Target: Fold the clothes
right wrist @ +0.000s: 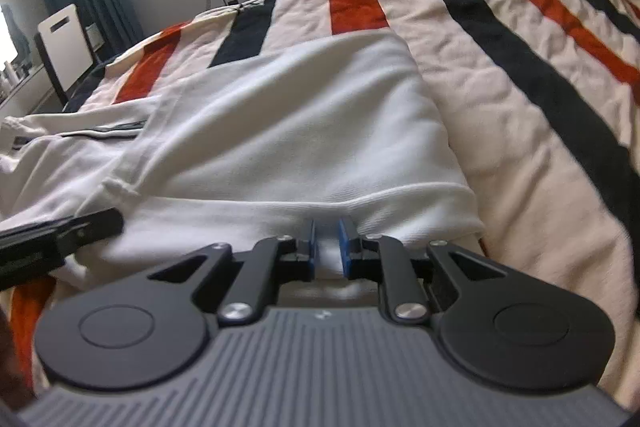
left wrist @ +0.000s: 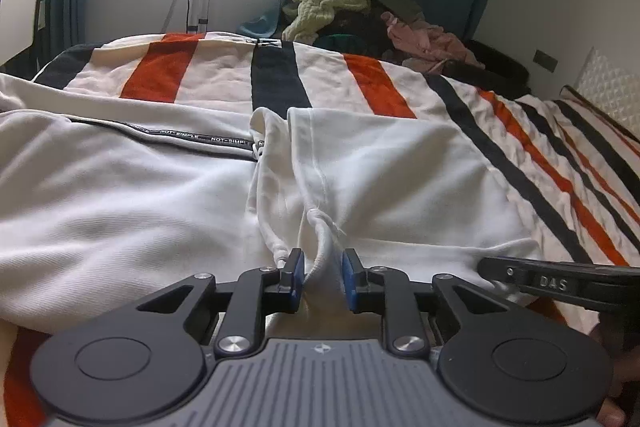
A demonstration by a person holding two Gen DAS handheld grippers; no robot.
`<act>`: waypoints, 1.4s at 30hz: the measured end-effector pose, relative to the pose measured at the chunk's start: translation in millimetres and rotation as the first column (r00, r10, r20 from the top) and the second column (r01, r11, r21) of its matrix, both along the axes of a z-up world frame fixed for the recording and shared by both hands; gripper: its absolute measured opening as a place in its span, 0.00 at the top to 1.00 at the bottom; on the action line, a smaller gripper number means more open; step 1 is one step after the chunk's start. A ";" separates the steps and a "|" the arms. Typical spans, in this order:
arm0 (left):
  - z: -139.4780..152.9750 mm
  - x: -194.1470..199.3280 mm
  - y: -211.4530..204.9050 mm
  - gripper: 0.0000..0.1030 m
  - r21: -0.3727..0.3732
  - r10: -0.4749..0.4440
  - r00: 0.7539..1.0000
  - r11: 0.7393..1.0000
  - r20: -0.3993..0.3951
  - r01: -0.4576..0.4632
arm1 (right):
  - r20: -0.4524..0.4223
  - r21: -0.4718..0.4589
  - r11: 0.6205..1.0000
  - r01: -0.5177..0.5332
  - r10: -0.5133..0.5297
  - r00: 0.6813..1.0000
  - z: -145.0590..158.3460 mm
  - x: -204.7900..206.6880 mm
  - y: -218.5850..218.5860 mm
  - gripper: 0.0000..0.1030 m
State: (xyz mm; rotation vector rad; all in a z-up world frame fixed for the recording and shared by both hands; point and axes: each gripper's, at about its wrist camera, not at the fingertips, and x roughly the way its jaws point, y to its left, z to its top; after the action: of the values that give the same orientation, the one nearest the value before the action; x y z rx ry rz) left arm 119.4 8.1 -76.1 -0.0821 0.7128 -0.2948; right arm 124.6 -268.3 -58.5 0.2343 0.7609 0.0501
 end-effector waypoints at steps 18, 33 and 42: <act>58.9 -43.9 154.0 0.08 -0.184 0.421 0.903 0.884 -0.084 -0.429 | 0.039 0.023 1.000 0.016 -0.017 0.999 12.4 -12.4 -1.3 0.48; -23.3 -28.5 283.6 0.17 -0.533 0.611 0.590 0.304 -0.527 -0.790 | 0.099 -0.011 1.000 0.007 -0.006 0.995 22.4 -23.1 9.0 0.18; -13.1 -12.1 307.5 0.54 -0.480 0.777 0.515 0.319 -0.361 -0.817 | 0.098 -0.040 0.999 0.011 -0.007 0.995 21.3 -23.5 12.7 0.18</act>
State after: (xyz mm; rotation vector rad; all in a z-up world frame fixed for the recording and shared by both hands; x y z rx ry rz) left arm 107.3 315.6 -89.2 -1.0719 0.5293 0.4934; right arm 101.1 -255.6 -37.2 0.1955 0.6623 0.0380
